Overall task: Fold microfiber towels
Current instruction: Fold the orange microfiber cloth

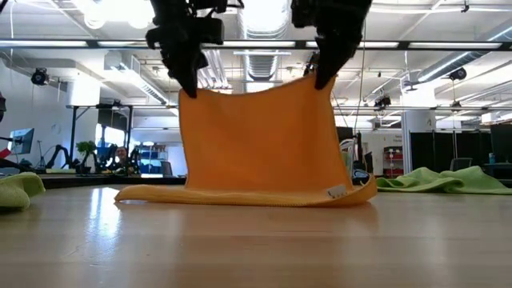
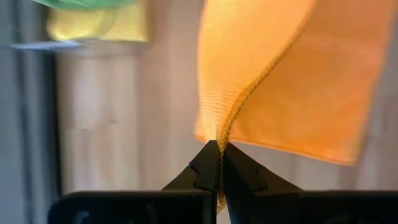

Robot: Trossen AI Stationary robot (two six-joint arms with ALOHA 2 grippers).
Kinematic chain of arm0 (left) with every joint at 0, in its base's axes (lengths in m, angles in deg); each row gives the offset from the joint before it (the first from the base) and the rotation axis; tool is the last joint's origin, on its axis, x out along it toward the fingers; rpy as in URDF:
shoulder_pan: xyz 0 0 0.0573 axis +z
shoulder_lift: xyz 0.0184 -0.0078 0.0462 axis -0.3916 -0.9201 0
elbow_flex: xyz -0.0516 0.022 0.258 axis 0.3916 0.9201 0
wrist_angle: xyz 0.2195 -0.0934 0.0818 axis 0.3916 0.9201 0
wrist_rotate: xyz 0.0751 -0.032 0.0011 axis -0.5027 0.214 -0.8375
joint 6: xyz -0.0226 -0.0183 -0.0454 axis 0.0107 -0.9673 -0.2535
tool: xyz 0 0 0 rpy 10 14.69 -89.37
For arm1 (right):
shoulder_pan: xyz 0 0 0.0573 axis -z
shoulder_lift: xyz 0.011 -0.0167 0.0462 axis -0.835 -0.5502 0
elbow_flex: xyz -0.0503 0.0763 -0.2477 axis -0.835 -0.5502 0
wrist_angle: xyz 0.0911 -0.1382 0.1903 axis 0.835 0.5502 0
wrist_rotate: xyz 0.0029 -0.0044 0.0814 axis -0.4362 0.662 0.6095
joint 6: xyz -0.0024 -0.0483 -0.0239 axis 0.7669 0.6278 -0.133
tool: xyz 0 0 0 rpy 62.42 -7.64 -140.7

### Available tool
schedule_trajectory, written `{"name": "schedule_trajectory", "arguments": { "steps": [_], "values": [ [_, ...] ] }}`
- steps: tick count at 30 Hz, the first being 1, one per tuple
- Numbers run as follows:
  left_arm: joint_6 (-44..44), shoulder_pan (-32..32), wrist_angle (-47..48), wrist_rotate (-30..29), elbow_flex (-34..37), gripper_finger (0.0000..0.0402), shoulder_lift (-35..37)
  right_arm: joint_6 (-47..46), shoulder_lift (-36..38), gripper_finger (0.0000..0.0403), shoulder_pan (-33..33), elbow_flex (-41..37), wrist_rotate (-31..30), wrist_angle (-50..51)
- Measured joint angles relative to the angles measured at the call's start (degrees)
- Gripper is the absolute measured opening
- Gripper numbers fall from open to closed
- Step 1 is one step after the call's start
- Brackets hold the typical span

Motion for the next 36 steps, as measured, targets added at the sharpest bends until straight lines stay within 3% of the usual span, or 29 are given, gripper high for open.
{"name": "schedule_trajectory", "arguments": {
  "steps": [4, 14, 20, 36],
  "values": [
    [-1.1, -1.1, -0.1, 4.0, 4.4, 0.0, 0.1, -1.2, 0.0, 0.0008, -1.5, -5.7, 1.4, -4.8],
    [-1.1, -6.0, -3.9, 4.9, 14.9, 0.0, 0.1, -6.0, -0.1, 0.0008, -4.7, -10.7, 6.5, -10.4],
    [-1.1, -8.3, -8.5, 5.0, 15.5, 0.0, 0.2, -5.6, -0.1, 0.0008, -6.3, -12.8, 7.5, -14.9],
    [-1.2, -11.6, -8.4, 13.9, 15.6, 0.0, 0.1, -5.6, -0.1, 0.0009, -9.8, -18.5, 10.5, -21.1]
  ]
}}
